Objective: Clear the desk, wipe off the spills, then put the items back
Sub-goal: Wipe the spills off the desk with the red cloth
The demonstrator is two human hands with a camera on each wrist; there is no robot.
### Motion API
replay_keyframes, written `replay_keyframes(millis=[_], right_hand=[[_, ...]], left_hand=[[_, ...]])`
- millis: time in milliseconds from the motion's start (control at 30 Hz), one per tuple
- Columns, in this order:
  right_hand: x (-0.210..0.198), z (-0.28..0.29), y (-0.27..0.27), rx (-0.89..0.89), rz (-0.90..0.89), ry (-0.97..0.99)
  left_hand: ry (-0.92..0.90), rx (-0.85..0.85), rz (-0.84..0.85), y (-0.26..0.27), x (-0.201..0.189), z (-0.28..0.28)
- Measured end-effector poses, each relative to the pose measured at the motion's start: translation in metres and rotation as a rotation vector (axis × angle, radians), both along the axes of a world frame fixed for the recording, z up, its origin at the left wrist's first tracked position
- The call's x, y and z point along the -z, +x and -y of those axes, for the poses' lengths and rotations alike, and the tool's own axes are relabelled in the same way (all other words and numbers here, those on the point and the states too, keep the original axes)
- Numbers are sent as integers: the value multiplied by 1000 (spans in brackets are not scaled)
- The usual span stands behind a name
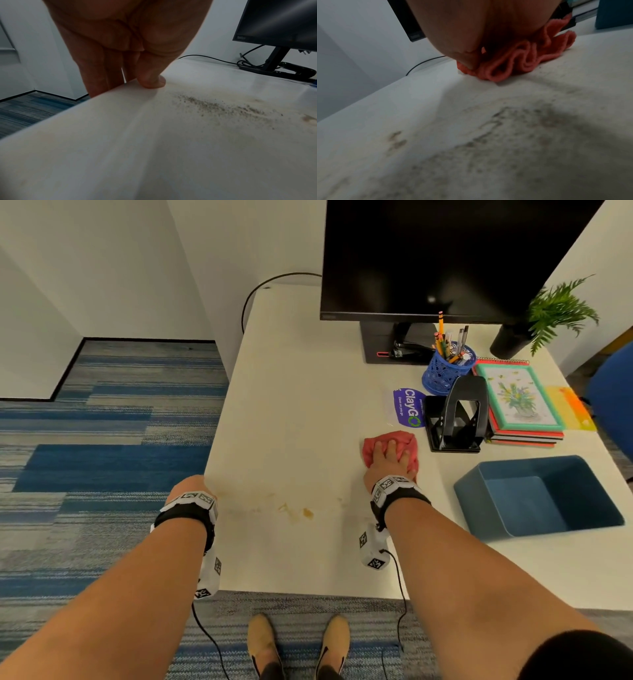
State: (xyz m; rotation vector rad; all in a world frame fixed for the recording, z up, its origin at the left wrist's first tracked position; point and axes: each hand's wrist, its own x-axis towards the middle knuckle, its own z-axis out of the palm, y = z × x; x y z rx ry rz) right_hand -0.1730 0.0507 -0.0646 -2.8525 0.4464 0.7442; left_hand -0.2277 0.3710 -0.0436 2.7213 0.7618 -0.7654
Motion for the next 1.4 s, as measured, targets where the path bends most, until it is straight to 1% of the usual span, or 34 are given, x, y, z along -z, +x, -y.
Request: replay_keyframes(millis=[100, 200, 267, 333, 367, 433, 500, 600, 667, 700, 733, 833, 867, 933, 1000, 1100, 1133, 1200, 1267, 1300, 1400], right_hand=[[5, -15, -15, -181, 26, 27], [8, -6, -17, -270, 24, 64], [3, 11, -13, -212, 12, 36], [-6, 21, -8, -80, -26, 9], [-9, 20, -6, -35, -43, 3], [-12, 5, -9, -26, -45, -3], [-8, -20, -17, -134, -13, 6], [-4, -49, -38, -368, 29, 29], [-8, -50, -42, -467, 57, 18], [-10, -44, -41, -473, 67, 8], [-10, -35, -40, -445, 64, -1], [-7, -7, -41, -199, 30, -7], [-6, -4, -43, -133, 23, -4], [-4, -13, -48, -73, 14, 3], [-3, -37, -55, -103, 31, 5], [-1, -77, -77, -317, 69, 43], [-1, -84, -83, -377, 57, 63], [-3, -83, -85, -424, 50, 93], [-1, -68, -80, -390, 44, 98], [2, -58, -79, -336, 52, 83], [2, -26, -75, -63, 74, 9]], left_hand=[[-14, -43, 15, -1, -1, 2], [-16, -36, 8, -3, -6, 5], [-20, -36, 19, -6, -9, 7], [-27, -49, 31, -9, -11, 7], [-34, -58, 30, -11, -12, 7], [-48, -67, 12, -17, -14, 7], [-36, -55, 3, -23, -16, 10], [1, -42, -7, -32, -19, 13], [7, -15, -25, -37, -19, 11], [7, -12, -41, -38, -19, 9], [3, -16, -54, -40, -20, 7], [-1, 9, -105, -44, -20, 0], [-1, 15, -116, -45, -21, -2], [-23, 1, -111, -45, -20, -6], [-32, -5, -95, -45, -19, -7], [-27, 19, -95, -45, -16, -7], [-17, 35, -98, -45, -15, -7], [13, 96, -128, -44, -16, -6], [50, 142, -181, -43, -18, -6], [56, 151, -196, -43, -19, -5], [35, 120, -163, -42, -16, -8]])
